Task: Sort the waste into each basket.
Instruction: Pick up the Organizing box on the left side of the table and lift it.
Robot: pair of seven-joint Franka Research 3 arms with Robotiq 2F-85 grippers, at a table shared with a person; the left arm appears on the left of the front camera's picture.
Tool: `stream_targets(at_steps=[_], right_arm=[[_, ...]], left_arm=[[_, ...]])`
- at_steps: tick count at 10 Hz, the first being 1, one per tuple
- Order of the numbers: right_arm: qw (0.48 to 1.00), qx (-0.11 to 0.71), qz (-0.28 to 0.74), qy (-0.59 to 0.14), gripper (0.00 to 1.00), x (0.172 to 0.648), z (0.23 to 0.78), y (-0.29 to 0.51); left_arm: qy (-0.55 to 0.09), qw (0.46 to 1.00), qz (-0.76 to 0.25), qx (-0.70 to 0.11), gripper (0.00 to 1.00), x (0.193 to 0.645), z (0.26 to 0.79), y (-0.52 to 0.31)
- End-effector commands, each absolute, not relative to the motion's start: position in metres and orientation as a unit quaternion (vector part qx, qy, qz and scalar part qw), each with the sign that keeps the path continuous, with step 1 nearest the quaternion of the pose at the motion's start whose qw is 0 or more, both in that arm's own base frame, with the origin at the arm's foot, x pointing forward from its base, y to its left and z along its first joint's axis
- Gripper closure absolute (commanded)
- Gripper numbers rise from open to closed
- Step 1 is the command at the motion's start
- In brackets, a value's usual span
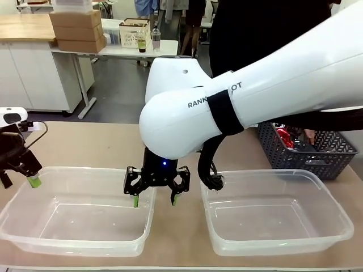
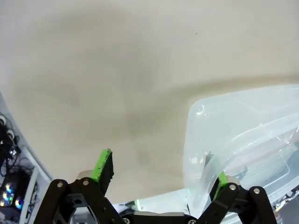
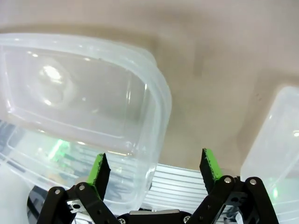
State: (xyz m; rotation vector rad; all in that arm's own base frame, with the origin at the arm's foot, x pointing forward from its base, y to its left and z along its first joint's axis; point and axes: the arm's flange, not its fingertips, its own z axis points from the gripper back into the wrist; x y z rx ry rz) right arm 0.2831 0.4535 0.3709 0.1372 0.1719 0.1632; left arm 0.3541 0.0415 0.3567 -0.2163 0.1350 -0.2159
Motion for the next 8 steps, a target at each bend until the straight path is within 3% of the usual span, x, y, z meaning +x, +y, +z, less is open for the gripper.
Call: stream_targets(at_steps=[1, 2, 3, 4, 6, 7, 8], right_arm=[[0.992, 0.033, 0.079, 0.094, 0.0, 0.287, 0.368, 0.472], [0.994, 0.015, 0.075, 0.082, 0.56, 0.286, 0.369, 0.474], [0.995, 0.006, 0.071, 0.077, 0.57, 0.286, 0.369, 0.475], [0.995, 0.003, 0.067, 0.074, 1.0, 0.286, 0.369, 0.475], [0.995, -0.004, 0.059, 0.077, 1.0, 0.286, 0.367, 0.474], [0.995, -0.005, 0.059, 0.079, 0.84, 0.286, 0.366, 0.473], [0.995, -0.006, 0.057, 0.081, 0.93, 0.286, 0.364, 0.473]], left_arm=[[0.06, 0.985, -0.118, -0.11, 0.0, 0.264, 0.306, 0.023], [0.056, 0.985, -0.124, -0.103, 0.56, 0.262, 0.306, 0.024], [0.056, 0.985, -0.129, -0.102, 0.58, 0.26, 0.308, 0.024], [0.053, 0.984, -0.132, -0.106, 1.0, 0.259, 0.31, 0.024], [0.05, 0.984, -0.133, -0.11, 1.0, 0.256, 0.31, 0.023], [0.048, 0.983, -0.132, -0.115, 0.85, 0.255, 0.311, 0.022], [0.045, 0.983, -0.133, -0.118, 0.94, 0.253, 0.313, 0.021]])
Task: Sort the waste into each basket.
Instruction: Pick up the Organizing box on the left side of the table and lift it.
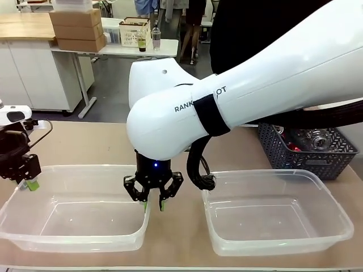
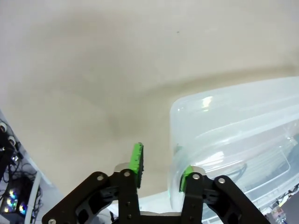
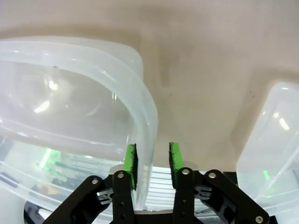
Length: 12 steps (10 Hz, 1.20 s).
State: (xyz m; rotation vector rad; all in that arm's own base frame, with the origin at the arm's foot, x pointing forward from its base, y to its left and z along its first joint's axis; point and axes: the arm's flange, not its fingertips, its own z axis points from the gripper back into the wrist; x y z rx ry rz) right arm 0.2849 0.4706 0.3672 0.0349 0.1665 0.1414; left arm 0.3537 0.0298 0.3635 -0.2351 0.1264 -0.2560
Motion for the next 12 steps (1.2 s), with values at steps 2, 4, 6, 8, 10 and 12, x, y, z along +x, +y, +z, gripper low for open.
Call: stream_targets(at_steps=[2, 4, 6, 8, 10, 12], right_arm=[[0.995, -0.009, 0.057, 0.085, 1.0, 0.286, 0.361, 0.472], [0.994, -0.011, 0.057, 0.092, 1.0, 0.286, 0.357, 0.471], [0.994, -0.012, 0.053, 0.092, 1.0, 0.285, 0.36, 0.465], [0.994, 0.001, 0.048, 0.1, 1.0, 0.287, 0.371, 0.448], [0.992, 0.016, 0.054, 0.111, 1.0, 0.29, 0.394, 0.415], [0.993, 0.008, 0.044, 0.113, 1.0, 0.29, 0.432, 0.38]], left_arm=[[0.043, 0.983, -0.132, -0.123, 1.0, 0.253, 0.319, 0.02], [0.036, 0.985, -0.116, -0.125, 1.0, 0.253, 0.327, 0.021], [0.028, 0.988, -0.091, -0.125, 1.0, 0.257, 0.34, 0.021], [0.024, 0.99, -0.074, -0.116, 1.0, 0.27, 0.36, 0.021], [0.008, 0.994, -0.055, -0.093, 1.0, 0.306, 0.409, 0.004], [-0.015, 0.995, -0.078, -0.056, 1.0, 0.338, 0.454, -0.033]])
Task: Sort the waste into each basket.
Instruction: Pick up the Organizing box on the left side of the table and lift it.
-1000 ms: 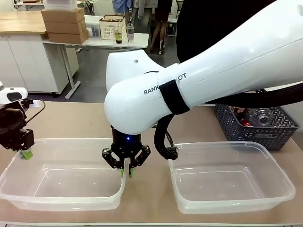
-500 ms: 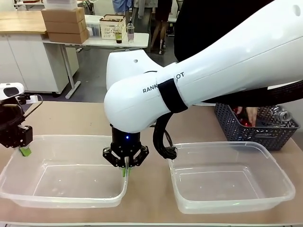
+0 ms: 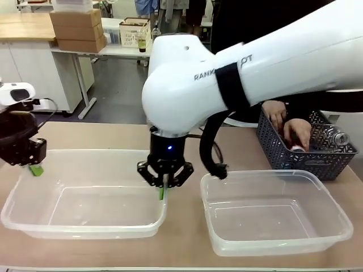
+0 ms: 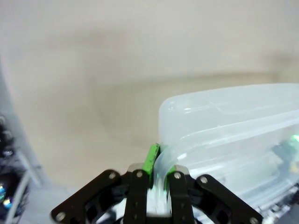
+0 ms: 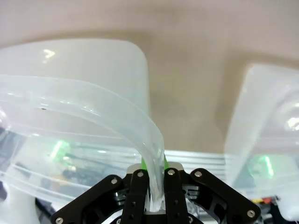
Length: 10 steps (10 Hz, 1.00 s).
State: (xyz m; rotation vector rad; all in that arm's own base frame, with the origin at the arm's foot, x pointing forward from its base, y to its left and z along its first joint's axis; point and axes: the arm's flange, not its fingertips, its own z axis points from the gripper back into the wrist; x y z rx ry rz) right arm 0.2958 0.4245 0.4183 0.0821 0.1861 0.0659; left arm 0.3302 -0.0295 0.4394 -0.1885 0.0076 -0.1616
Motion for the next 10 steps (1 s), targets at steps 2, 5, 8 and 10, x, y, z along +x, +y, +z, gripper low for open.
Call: stream_targets(at_steps=[2, 5, 8, 10], right_arm=[[0.977, 0.027, 0.105, 0.183, 1.0, 0.291, 0.464, 0.353], [0.99, 0.048, 0.055, 0.122, 1.0, 0.296, 0.455, 0.386], [0.99, 0.048, 0.055, 0.122, 1.0, 0.296, 0.455, 0.386], [0.987, 0.044, 0.078, 0.136, 0.95, 0.31, 0.457, 0.374]], left_arm=[[-0.047, 0.992, -0.094, -0.062, 1.0, 0.354, 0.488, -0.062], [-0.025, 0.991, -0.106, -0.082, 1.0, 0.335, 0.478, -0.075], [-0.013, 0.99, -0.108, -0.092, 0.93, 0.337, 0.484, -0.083], [-0.033, 0.991, -0.073, -0.112, 0.93, 0.34, 0.494, -0.103]])
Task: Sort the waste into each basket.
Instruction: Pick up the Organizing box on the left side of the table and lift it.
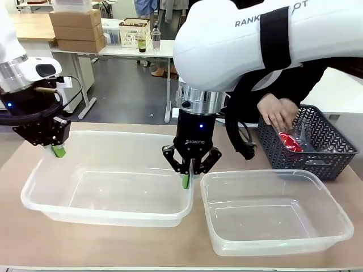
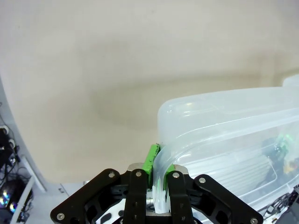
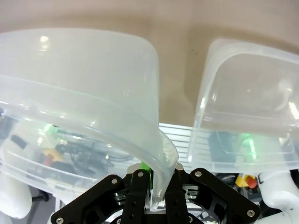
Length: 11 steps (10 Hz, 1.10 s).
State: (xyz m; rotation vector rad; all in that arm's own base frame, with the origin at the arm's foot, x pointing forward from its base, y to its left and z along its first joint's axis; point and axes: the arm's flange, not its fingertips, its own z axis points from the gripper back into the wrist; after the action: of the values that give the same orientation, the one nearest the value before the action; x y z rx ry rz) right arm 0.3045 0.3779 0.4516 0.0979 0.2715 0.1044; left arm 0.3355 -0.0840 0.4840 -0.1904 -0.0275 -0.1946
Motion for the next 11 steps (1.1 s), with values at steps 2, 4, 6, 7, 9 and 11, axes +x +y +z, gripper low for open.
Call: stream_targets(at_steps=[2, 4, 6, 7, 9, 11], right_arm=[[0.988, 0.049, 0.069, 0.132, 0.95, 0.325, 0.481, 0.336], [0.99, 0.045, 0.061, 0.121, 0.95, 0.329, 0.513, 0.297], [0.993, 0.033, 0.048, 0.103, 0.95, 0.333, 0.528, 0.265], [0.992, 0.053, 0.063, 0.099, 0.95, 0.343, 0.52, 0.248], [0.988, 0.107, 0.06, 0.093, 0.95, 0.372, 0.497, 0.216], [0.984, 0.136, 0.063, 0.101, 0.95, 0.392, 0.482, 0.203]], left_arm=[[-0.021, 0.988, -0.092, -0.122, 0.93, 0.366, 0.51, -0.14], [-0.009, 0.99, -0.109, -0.091, 0.93, 0.387, 0.515, -0.179], [-0.013, 0.991, -0.109, -0.078, 0.93, 0.404, 0.511, -0.209], [-0.009, 0.991, -0.11, -0.079, 0.93, 0.408, 0.507, -0.22], [0.004, 0.991, -0.11, -0.071, 0.93, 0.412, 0.496, -0.232], [0.019, 0.992, -0.103, -0.064, 0.93, 0.421, 0.489, -0.233]])
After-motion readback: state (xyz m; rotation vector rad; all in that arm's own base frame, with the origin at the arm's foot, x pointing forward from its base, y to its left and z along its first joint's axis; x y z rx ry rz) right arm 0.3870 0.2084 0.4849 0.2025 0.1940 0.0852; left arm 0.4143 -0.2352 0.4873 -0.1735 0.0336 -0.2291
